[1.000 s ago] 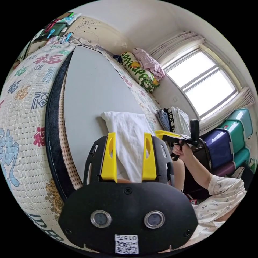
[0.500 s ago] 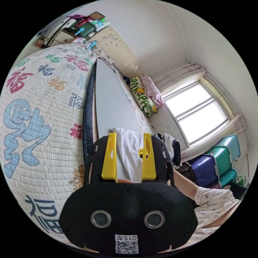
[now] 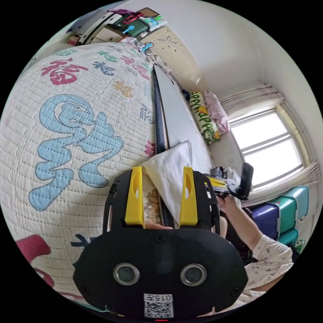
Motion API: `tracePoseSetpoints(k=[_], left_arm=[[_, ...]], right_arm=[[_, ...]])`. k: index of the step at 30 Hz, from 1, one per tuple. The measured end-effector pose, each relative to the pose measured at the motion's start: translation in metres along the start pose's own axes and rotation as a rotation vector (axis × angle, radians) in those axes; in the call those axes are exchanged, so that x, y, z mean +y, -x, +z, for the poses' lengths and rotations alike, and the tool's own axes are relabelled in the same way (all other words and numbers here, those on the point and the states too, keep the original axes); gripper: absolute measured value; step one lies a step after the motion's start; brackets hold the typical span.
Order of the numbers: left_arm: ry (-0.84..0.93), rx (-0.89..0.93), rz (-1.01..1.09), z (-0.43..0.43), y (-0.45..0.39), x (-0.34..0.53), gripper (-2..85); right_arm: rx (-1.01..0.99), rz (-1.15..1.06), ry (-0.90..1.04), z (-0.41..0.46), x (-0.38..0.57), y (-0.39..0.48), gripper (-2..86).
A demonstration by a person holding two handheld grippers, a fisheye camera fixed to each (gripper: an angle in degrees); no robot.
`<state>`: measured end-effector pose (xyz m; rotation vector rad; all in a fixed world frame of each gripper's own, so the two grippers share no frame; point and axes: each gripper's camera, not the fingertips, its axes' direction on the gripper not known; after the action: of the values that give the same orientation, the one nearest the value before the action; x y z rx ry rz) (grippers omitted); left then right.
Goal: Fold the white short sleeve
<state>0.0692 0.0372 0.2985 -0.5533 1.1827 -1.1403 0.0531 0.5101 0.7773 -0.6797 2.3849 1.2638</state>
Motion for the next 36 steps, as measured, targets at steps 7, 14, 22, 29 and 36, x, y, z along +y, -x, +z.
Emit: tracePoseSetpoints(k=[7, 14, 22, 29, 36], left_arm=[[-0.056, 0.144, -0.074, -0.013, 0.035, 0.010, 13.1], [-0.009, 0.180, -0.010, -0.038, 0.010, 0.005, 12.1], [0.037, 0.129, 0.039, -0.104, -0.036, 0.006, 5.6], [0.028, 0.062, 0.165, -0.199, -0.108, 0.019, 3.0], [-0.366, 0.101, 0.300, -0.482, -0.239, 0.116, 1.9]], right_arm=[[-0.078, 0.070, -0.088, -0.043, 0.023, -0.120, 7.6], [-0.128, 0.294, -0.164, -0.023, 0.048, -0.278, 11.4], [-0.090, 0.259, -0.093, 0.046, 0.094, -0.336, 7.6], [0.017, 0.219, -0.144, 0.048, 0.199, -0.339, 0.9], [-0.281, 0.101, -0.494, -0.094, 0.356, -0.299, 0.0]])
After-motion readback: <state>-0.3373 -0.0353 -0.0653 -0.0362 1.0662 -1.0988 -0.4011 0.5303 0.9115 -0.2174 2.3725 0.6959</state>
